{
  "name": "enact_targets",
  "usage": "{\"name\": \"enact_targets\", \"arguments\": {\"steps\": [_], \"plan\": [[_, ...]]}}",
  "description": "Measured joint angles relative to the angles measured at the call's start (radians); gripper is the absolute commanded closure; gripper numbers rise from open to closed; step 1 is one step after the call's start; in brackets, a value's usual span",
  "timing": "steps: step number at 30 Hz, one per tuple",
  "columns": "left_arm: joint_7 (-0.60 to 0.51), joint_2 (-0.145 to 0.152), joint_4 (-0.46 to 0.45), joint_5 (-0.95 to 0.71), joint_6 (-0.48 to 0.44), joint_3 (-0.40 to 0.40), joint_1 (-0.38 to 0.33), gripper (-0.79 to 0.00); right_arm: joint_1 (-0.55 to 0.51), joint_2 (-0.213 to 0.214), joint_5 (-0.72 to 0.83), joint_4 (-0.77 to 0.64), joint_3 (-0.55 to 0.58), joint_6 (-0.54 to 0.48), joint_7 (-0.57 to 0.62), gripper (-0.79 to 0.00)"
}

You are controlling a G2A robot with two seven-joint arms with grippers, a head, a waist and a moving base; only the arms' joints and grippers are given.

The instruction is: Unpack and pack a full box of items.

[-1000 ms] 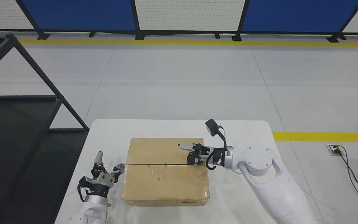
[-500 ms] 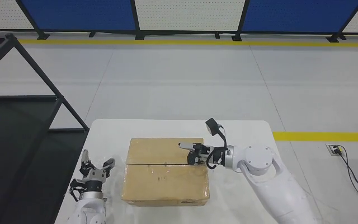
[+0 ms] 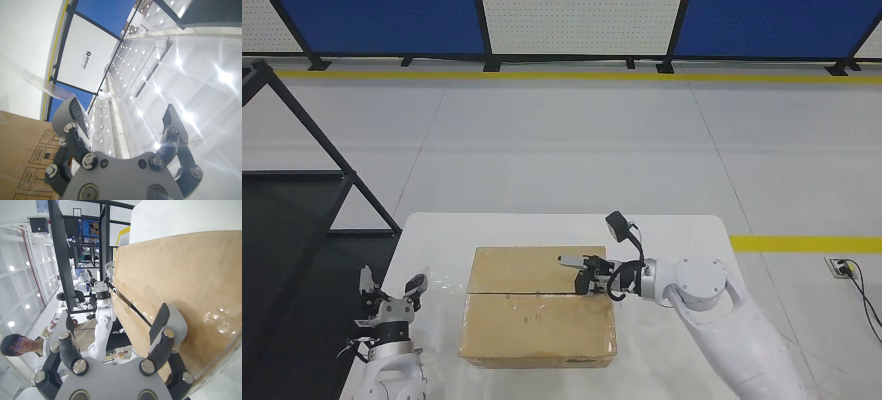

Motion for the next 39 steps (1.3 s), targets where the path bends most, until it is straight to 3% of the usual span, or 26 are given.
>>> {"name": "enact_targets", "arguments": {"steps": [20, 33, 39], "plan": [[-0.005, -0.015, -0.103, 0.079, -0.056, -0.041, 0.057, -0.785, 0.050, -0.033, 0.044, 0.079, -0.085, -0.040, 0.012, -0.785], [0.009, -0.021, -0.013, 0.106, -0.005, -0.058, -0.007, -0.785, 0.040, -0.036, 0.042, 0.084, -0.086, -0.058, 0.010, -0.785], [-0.084, -0.014, 0.034, 0.152, 0.126, -0.061, -0.038, -0.785, 0.035, -0.035, 0.037, 0.077, -0.082, -0.061, 0.013, -0.785]]}}
